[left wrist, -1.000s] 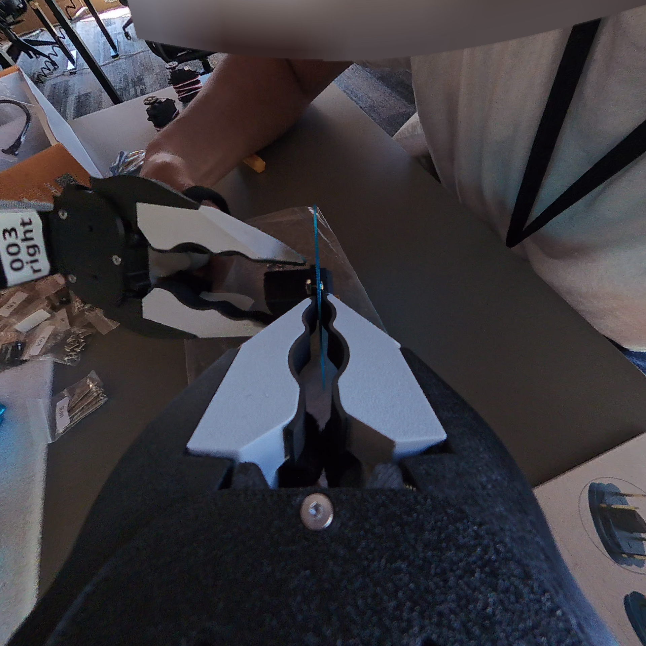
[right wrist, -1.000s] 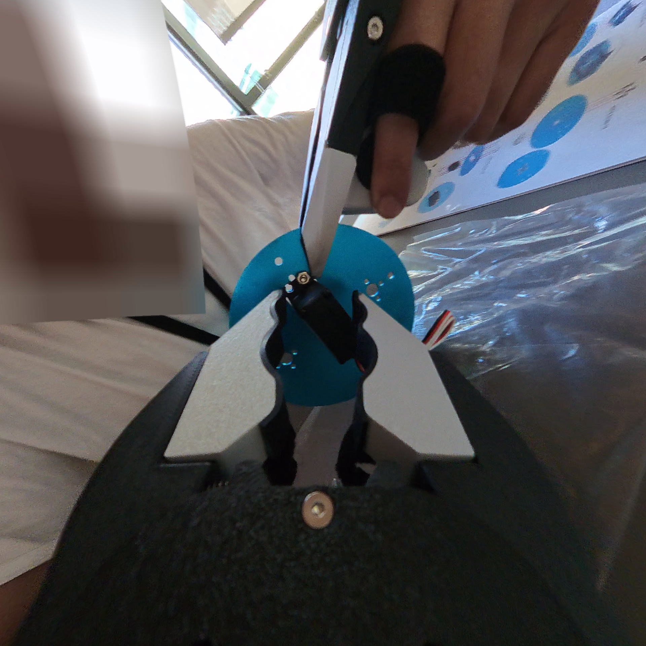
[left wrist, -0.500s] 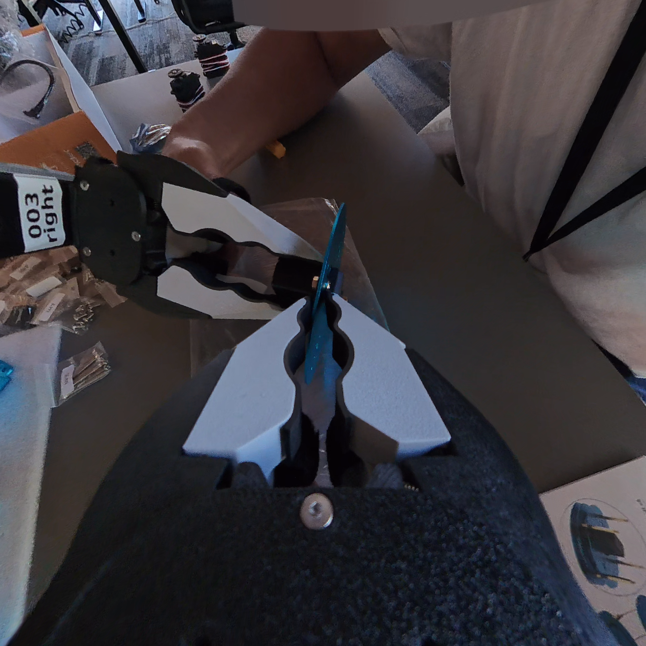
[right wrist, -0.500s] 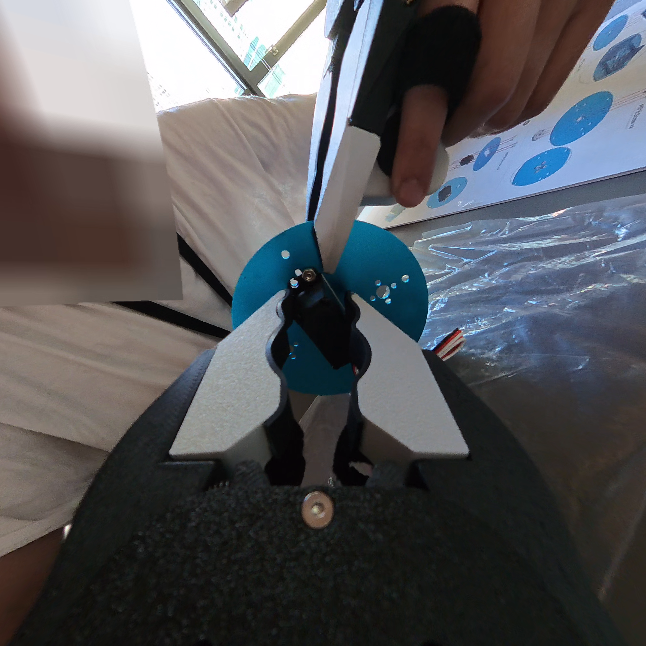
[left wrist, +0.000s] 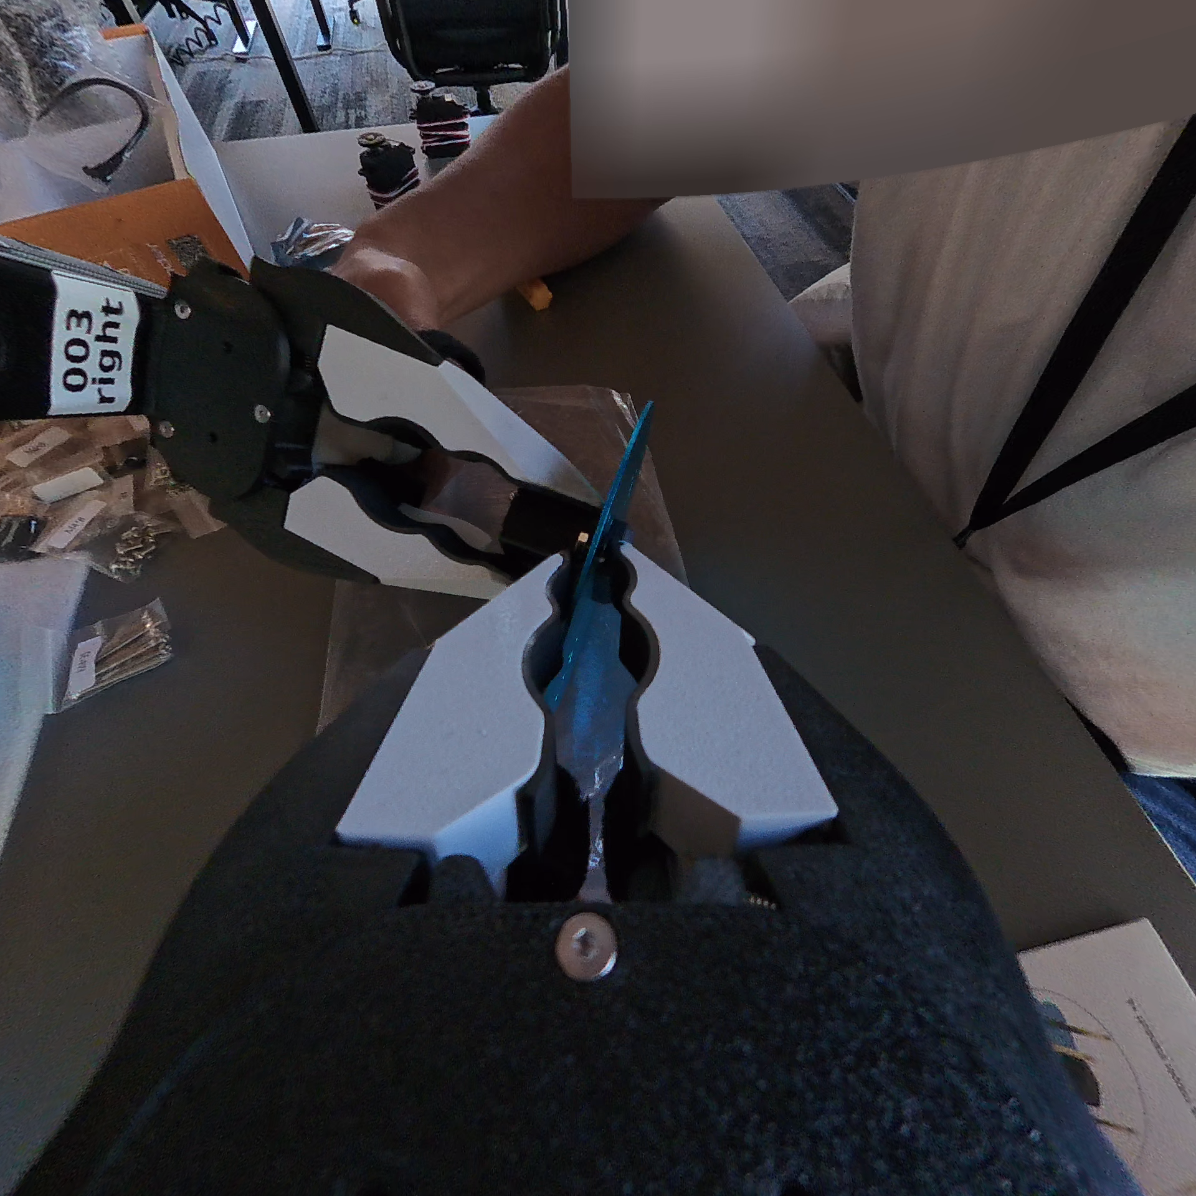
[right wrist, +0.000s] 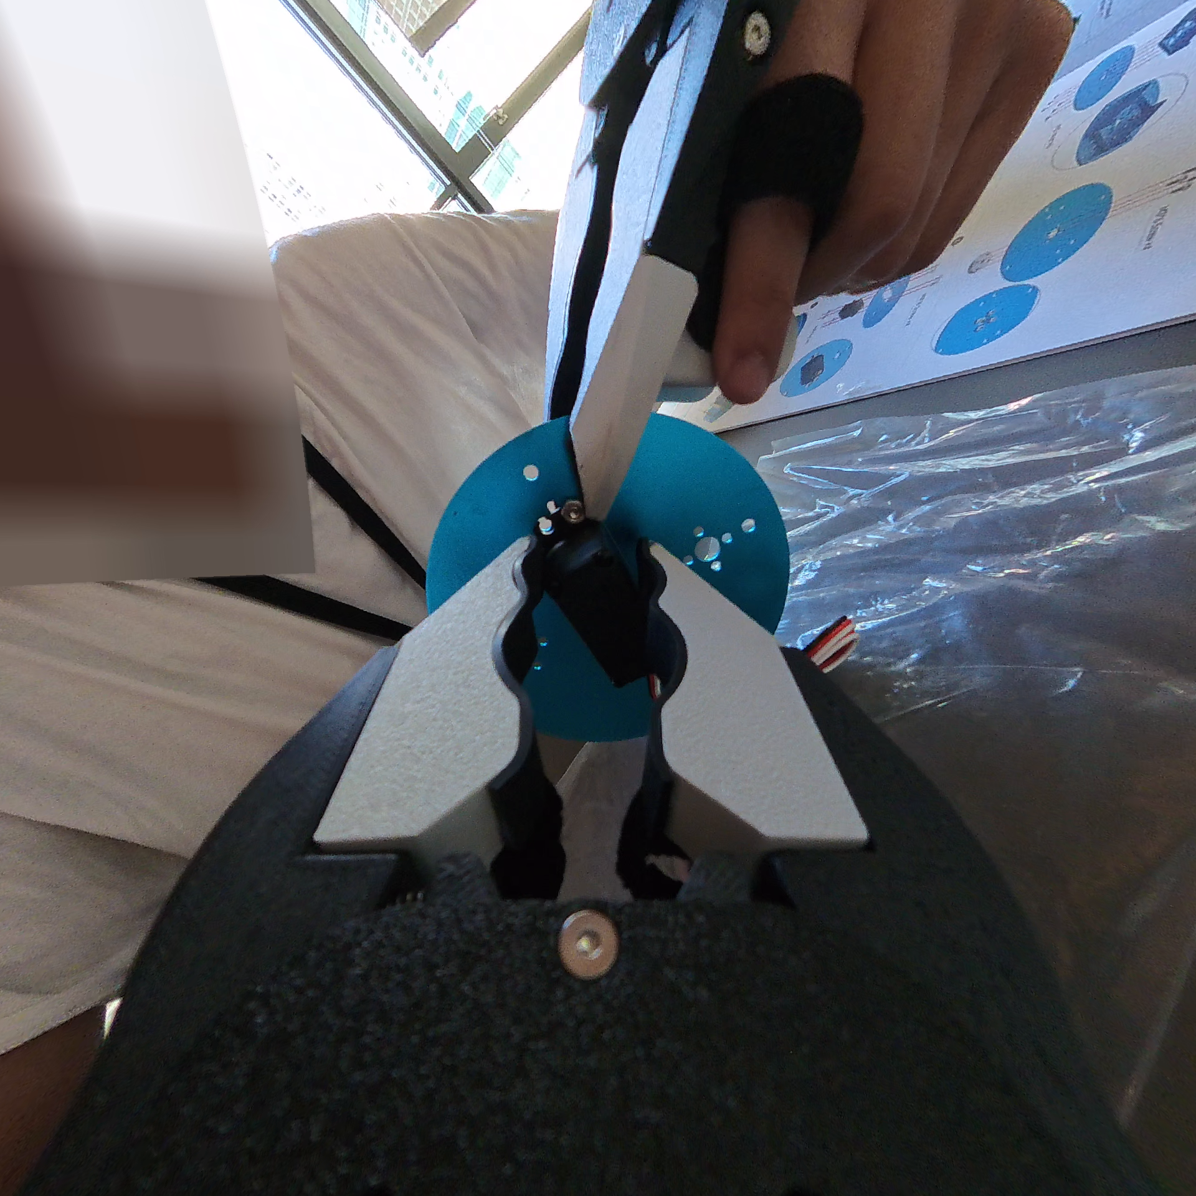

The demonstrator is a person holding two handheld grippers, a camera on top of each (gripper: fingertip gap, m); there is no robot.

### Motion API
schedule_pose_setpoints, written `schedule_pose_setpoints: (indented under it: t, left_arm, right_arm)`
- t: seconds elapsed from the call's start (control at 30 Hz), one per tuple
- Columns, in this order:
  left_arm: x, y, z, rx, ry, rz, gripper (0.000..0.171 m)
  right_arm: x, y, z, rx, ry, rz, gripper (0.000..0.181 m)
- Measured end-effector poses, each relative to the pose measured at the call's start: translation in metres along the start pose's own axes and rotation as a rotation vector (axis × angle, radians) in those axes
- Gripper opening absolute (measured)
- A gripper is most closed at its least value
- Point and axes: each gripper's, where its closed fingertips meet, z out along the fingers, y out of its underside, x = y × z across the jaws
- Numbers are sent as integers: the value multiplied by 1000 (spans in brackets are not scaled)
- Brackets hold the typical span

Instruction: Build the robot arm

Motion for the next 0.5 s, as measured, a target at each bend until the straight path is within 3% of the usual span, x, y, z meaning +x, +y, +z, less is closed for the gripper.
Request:
schedule_pose_setpoints:
  t: [0.2,0.4,0.5]
  left_arm:
    - [-4,0,-1,16,-26,-16,11]
    - [7,6,-2,-53,18,-63,8]
    - [15,8,1,-75,18,-1,5]
  right_arm:
    - [0,0,-2,-5,5,-6,27]
    - [-1,1,5,-18,21,-45,26]
    - [-3,3,9,-39,15,-57,27]
